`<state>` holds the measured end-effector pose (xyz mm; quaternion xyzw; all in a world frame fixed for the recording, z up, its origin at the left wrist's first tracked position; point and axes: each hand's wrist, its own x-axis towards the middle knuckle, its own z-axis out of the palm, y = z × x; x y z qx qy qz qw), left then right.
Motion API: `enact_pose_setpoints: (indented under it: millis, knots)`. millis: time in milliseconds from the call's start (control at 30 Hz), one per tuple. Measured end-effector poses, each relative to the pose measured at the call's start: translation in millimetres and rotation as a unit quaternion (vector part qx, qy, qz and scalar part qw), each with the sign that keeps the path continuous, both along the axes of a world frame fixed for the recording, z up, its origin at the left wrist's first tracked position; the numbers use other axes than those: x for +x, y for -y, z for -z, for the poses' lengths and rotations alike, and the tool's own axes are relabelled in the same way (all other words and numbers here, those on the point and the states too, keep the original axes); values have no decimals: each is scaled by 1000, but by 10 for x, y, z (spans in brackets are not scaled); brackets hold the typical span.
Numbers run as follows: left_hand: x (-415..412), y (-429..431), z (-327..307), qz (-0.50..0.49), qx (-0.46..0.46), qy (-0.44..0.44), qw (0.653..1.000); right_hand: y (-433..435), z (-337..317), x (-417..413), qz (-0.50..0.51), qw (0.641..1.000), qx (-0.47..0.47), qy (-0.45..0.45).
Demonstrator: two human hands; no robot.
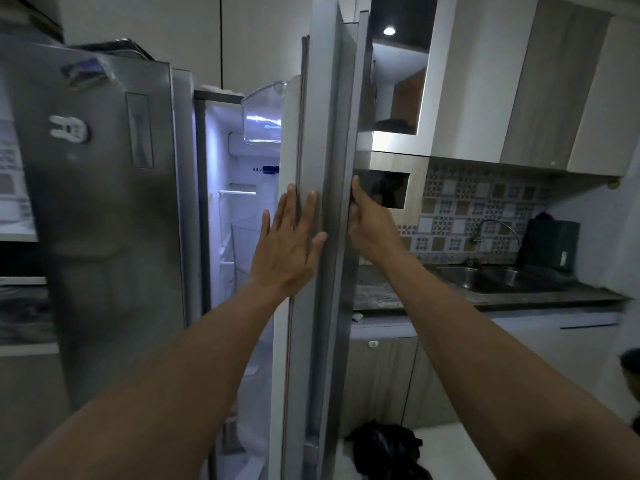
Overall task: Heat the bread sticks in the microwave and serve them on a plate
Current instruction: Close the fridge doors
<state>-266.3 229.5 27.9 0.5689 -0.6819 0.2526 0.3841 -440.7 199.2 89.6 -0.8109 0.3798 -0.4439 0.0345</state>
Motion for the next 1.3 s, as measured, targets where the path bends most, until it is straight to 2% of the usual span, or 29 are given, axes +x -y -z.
enact_pose_setpoints:
  millis: [267, 400, 600, 800, 1000, 1300]
  knots:
    - [526, 33, 14, -32, 10, -15, 999, 154, 132, 496, -19, 995, 23, -100]
    - [768, 117, 18, -23, 6, -72, 997, 395, 234, 761, -28, 990, 27, -139]
    - [1179, 447, 48, -29, -4, -133, 991, 867, 404, 1251, -43, 986, 70, -148]
    - [1534, 844, 31, -105, -38, -38, 993, 1337, 530, 1691, -23, 989, -13, -149]
    - [1970, 1306, 75, -152, -44, -34, 987, 1993, 588, 2007, 6, 992, -86, -96]
    - [2249, 2153, 153, -230, -34, 37, 972, 2854, 644, 2234, 66, 989, -103, -83]
